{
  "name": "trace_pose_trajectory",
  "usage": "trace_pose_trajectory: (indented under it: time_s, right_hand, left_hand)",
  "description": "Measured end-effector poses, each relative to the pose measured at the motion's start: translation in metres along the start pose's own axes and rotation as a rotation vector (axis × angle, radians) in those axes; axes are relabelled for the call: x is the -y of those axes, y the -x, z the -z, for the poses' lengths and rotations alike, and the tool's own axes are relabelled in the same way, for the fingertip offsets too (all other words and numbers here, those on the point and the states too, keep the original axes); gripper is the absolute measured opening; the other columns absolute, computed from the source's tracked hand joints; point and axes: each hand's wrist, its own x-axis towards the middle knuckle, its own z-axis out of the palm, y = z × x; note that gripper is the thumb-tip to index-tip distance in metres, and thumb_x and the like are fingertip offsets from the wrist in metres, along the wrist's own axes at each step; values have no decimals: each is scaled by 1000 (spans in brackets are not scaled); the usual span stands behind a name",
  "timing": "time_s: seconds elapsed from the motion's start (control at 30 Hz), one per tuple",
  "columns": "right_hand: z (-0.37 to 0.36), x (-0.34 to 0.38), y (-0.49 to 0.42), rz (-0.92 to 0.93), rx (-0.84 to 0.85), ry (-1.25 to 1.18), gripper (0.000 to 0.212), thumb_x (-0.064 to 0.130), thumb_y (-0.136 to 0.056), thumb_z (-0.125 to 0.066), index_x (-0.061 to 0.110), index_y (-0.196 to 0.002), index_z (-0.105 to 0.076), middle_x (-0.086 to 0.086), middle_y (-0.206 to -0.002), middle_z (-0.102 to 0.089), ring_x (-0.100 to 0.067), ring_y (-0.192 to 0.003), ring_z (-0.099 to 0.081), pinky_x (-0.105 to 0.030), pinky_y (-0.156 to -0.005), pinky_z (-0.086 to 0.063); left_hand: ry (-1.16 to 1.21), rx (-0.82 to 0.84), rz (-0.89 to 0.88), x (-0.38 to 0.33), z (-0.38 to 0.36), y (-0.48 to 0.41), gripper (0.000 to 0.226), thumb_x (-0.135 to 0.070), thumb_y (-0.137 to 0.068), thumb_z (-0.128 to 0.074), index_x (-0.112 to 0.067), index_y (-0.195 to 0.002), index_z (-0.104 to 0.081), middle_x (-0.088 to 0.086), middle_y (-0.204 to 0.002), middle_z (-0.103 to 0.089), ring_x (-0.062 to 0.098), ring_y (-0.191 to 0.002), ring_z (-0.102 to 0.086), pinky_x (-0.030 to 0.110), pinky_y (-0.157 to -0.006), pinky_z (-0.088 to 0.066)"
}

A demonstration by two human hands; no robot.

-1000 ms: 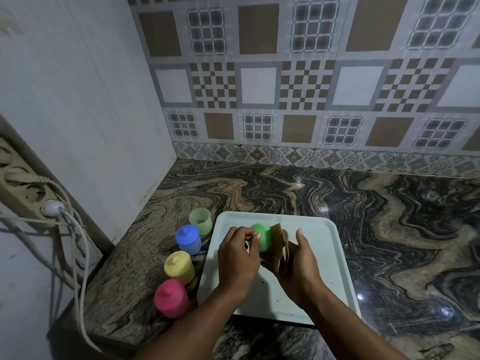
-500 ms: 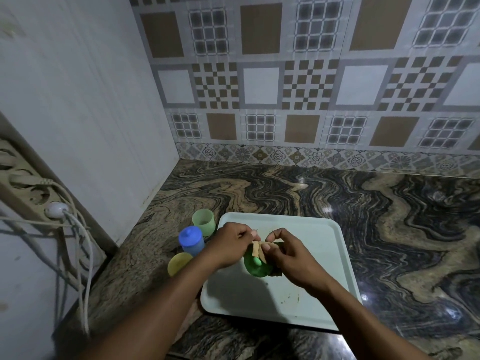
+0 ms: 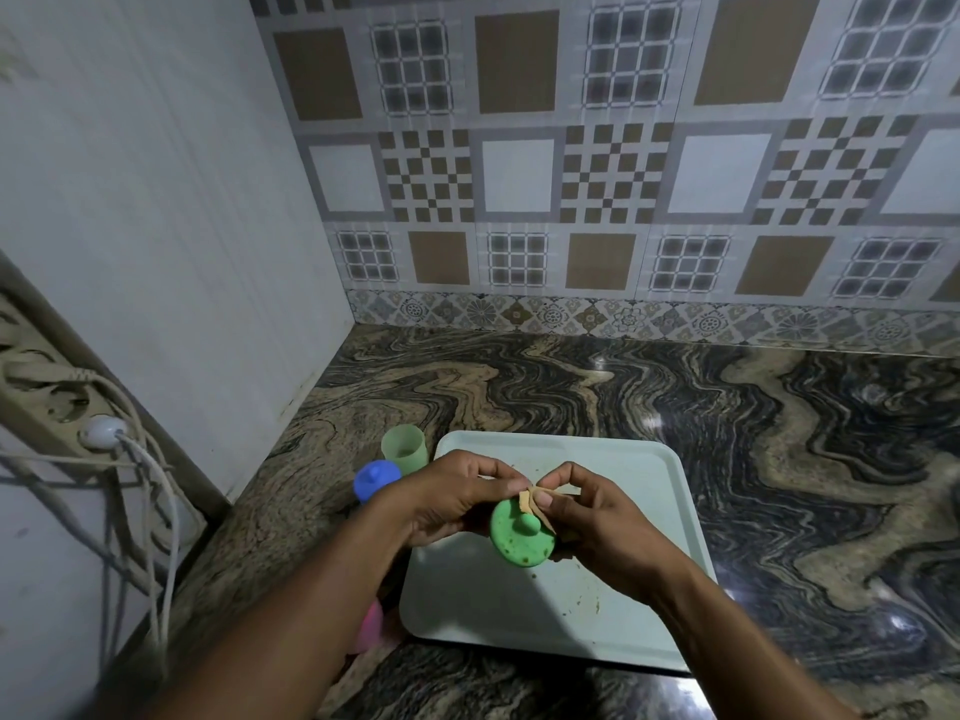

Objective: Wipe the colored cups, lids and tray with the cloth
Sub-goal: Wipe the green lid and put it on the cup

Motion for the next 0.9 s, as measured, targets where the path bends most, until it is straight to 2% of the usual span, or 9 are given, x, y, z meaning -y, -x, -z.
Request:
trace_pose_trajectory:
  time_s: [0.1,0.17,0.3,0.43,0.5,0.6,0.67,0.83,0.9]
  right_hand:
    - [-1,1,-1,-8,-23,-71,18,10,-86,-67,5,-99,-56,-18,-74,-64,-22,-56,-54,-30,-51,-45]
    - [-1,-1,-2,-11,-61,-167,17,8,-86,-67,8,-99,-56,-18,-78,-67,-24,-60,-59,-30,-52,-47]
    - [-2,-11,-4,-34,-150,-315,17,7,-84,-69,12,-96,-57,-18,-83,-68,-27,-68,-62,-34,-61,-48]
    - [1,1,-7,-69,-97,-142,19,9,-83,-72,9,-94,-57,-20,-77,-64,-25,-60,-54,-31,-54,-44]
    - [1,12,-10,-77,6,-41,19,6,-85,-73,8,-96,-57,-19,-75,-61,-24,-57,-52,-30,-51,-42]
    - [-6,20,-15,-62,42,-3,19,5,-88,-70,7,-99,-56,-17,-71,-61,-21,-54,-51,-29,-49,-42]
    - [-11,19,-14,-56,3,-56,19,6,-87,-68,8,-100,-55,-14,-70,-61,-19,-53,-52,-29,-51,-43]
    - [-27,-16,-3,-16,-251,-285,18,6,-88,-67,12,-99,-53,-17,-79,-70,-26,-63,-63,-32,-58,-46]
    - [-28,-25,0,-11,-313,-288,14,6,-93,-64,11,-98,-53,-17,-78,-71,-26,-63,-63,-32,-58,-45]
  left_hand:
    - [126,11,-115,3,0,-4,30,-10,-87,-71,-6,-115,-64,18,-96,-71,24,-86,-70,32,-79,-58]
    - [227,-37,-180,4,-3,-7,33,-8,-85,-70,-8,-116,-60,18,-91,-71,25,-81,-70,32,-75,-59]
    - [330,-131,-232,16,-7,-14,39,-9,-82,-75,-10,-117,-58,25,-101,-69,32,-88,-67,39,-81,-57]
    - [167,-124,-52,11,-8,-9,25,-33,-87,-67,-12,-100,-66,15,-83,-68,24,-71,-64,35,-69,-51]
    - [24,-142,65,1,-10,-9,36,-45,-98,-53,-14,-93,-69,16,-85,-71,27,-75,-66,35,-70,-53]
    - [-172,-296,-62,-5,-18,-18,36,-38,-104,-46,-16,-92,-72,6,-88,-74,21,-85,-68,35,-81,-53]
    - [-221,-437,-229,-4,-21,-24,29,-26,-104,-47,-21,-86,-70,1,-81,-67,15,-79,-59,32,-77,-47]
    - [3,-846,-435,14,-26,-35,22,-19,-102,-51,-22,-86,-66,-3,-80,-62,11,-70,-52,30,-70,-45]
    - [9,-872,-394,26,-30,-38,23,-18,-102,-51,-23,-84,-65,-1,-80,-62,16,-74,-53,31,-72,-45]
